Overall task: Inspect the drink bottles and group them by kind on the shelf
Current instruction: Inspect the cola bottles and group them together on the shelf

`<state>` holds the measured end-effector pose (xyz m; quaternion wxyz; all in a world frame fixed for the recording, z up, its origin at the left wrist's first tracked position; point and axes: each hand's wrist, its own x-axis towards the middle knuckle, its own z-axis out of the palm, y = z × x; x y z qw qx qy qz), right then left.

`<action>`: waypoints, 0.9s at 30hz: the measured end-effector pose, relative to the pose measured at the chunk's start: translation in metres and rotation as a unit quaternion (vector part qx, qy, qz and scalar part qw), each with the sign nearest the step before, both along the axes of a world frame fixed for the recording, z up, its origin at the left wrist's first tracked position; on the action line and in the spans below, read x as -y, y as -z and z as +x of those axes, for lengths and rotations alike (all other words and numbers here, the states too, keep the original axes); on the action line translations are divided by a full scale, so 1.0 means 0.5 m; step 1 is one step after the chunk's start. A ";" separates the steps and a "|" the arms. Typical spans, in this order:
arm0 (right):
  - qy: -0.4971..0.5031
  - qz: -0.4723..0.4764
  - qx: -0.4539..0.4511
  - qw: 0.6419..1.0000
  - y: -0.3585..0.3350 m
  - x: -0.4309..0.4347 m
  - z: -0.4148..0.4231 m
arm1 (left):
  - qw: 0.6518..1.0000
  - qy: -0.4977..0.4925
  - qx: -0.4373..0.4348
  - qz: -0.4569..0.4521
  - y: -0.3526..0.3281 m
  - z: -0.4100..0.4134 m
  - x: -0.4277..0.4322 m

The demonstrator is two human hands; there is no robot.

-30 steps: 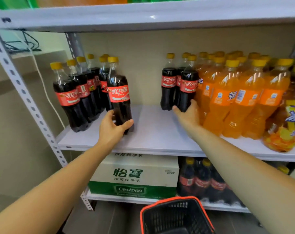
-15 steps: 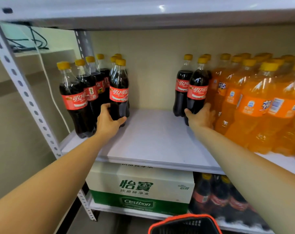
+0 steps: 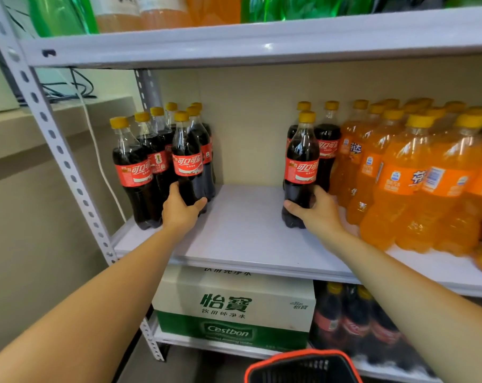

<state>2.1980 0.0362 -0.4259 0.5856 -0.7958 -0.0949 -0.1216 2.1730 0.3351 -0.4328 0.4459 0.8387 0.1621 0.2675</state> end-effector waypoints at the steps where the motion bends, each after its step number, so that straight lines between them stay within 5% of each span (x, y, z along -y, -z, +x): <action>1: -0.009 0.002 -0.002 1.000 0.002 0.000 -0.004 | 1.000 -0.004 0.002 0.001 0.001 -0.003 0.001; 14: -0.092 0.089 -0.051 0.990 -0.004 0.037 -0.136 | 0.997 -0.014 -0.001 -0.070 -0.023 -0.108 0.085; 20: -0.106 0.106 -0.080 0.985 -0.005 0.076 -0.277 | 0.970 0.159 0.071 -0.169 -0.092 -0.233 0.243; 27: -0.065 0.076 -0.064 0.993 0.021 0.107 -0.418 | 0.902 0.358 0.026 -0.239 -0.072 -0.352 0.384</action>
